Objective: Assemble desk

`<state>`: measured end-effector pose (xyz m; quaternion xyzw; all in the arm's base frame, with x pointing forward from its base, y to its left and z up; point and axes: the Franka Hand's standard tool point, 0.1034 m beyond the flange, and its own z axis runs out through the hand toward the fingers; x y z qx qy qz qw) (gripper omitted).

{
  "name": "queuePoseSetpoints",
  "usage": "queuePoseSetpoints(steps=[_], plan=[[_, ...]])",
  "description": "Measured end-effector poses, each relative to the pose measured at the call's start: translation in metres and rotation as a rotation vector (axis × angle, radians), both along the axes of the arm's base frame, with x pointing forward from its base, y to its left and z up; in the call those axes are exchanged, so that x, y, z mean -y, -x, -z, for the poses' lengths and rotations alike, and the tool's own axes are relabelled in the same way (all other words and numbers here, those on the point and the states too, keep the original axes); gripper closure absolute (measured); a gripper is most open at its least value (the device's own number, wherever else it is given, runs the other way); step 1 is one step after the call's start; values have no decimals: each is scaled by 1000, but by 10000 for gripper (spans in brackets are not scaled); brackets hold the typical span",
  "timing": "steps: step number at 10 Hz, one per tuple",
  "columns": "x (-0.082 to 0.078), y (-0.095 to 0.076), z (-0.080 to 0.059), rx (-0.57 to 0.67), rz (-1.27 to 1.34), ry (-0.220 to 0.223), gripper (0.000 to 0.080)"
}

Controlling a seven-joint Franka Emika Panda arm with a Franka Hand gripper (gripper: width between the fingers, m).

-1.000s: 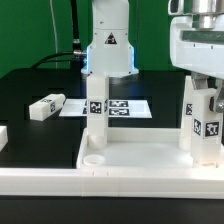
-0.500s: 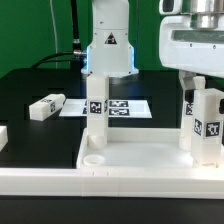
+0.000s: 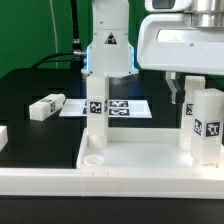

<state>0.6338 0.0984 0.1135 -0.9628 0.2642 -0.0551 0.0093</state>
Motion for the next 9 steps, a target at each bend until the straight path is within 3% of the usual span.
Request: queuePoseSetpoints(steps=[4,9], plan=[[-1,0,0,-6,-365,56,150],[1,0,0,-16,-625,108,150]])
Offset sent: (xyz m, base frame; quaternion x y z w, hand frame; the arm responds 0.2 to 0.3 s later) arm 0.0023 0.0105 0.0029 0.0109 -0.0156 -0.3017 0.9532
